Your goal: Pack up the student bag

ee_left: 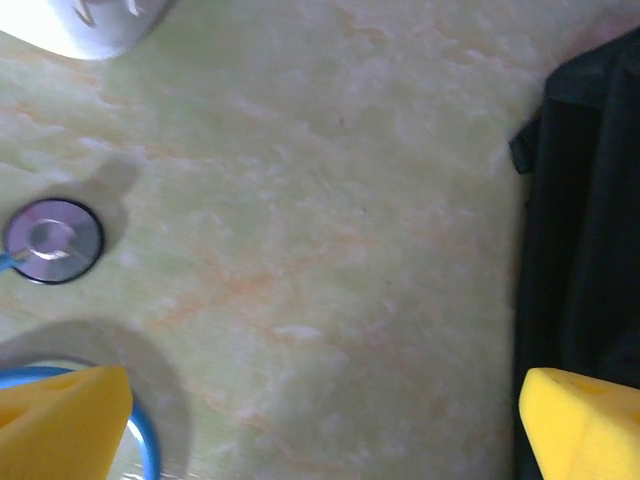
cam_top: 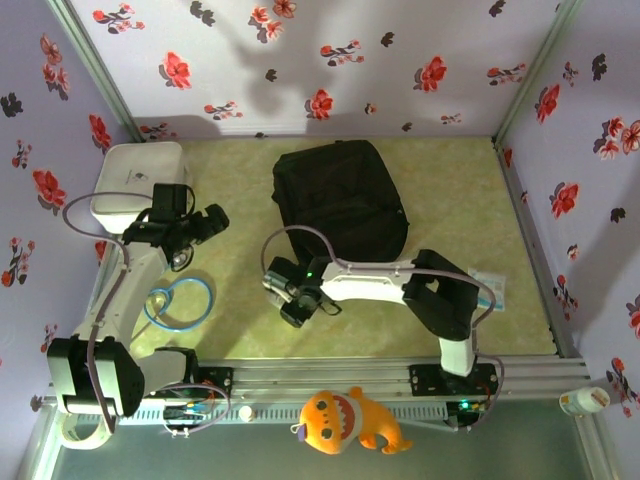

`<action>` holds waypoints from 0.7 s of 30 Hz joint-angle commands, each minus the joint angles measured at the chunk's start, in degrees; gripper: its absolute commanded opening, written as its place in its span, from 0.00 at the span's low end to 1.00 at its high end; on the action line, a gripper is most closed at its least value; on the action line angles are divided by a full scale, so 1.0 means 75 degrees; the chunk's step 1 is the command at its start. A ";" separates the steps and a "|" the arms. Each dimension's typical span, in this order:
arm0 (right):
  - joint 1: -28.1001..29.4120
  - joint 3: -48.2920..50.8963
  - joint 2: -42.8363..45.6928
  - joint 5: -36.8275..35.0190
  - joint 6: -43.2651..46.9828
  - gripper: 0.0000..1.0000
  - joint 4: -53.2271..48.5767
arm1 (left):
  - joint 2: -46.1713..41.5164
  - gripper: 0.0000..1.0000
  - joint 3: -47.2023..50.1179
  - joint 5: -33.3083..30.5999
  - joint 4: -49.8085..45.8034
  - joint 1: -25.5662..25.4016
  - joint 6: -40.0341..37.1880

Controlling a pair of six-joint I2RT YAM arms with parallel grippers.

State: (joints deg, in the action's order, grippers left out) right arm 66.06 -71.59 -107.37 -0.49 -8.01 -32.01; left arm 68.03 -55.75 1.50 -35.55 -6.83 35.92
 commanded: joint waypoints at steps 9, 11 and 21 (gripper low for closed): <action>-0.1398 0.0866 0.1860 0.0437 -0.1132 0.49 0.2124 | 0.0181 0.92 0.0401 0.3783 0.1678 -0.0484 0.0450; -0.1616 0.0918 0.1966 0.0559 -0.1256 0.49 0.2261 | 0.0271 0.91 0.0510 0.4057 0.2158 -0.0816 0.0599; -0.2219 0.1016 0.2201 0.1111 -0.1637 0.50 0.2643 | 0.1320 0.71 0.0874 0.4430 0.4693 -0.2266 0.1477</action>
State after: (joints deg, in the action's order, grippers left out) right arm 50.11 -64.42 -92.99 5.61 -18.50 -14.63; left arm 75.88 -49.47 32.25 -7.73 -22.33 44.84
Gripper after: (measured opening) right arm 0.497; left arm 0.733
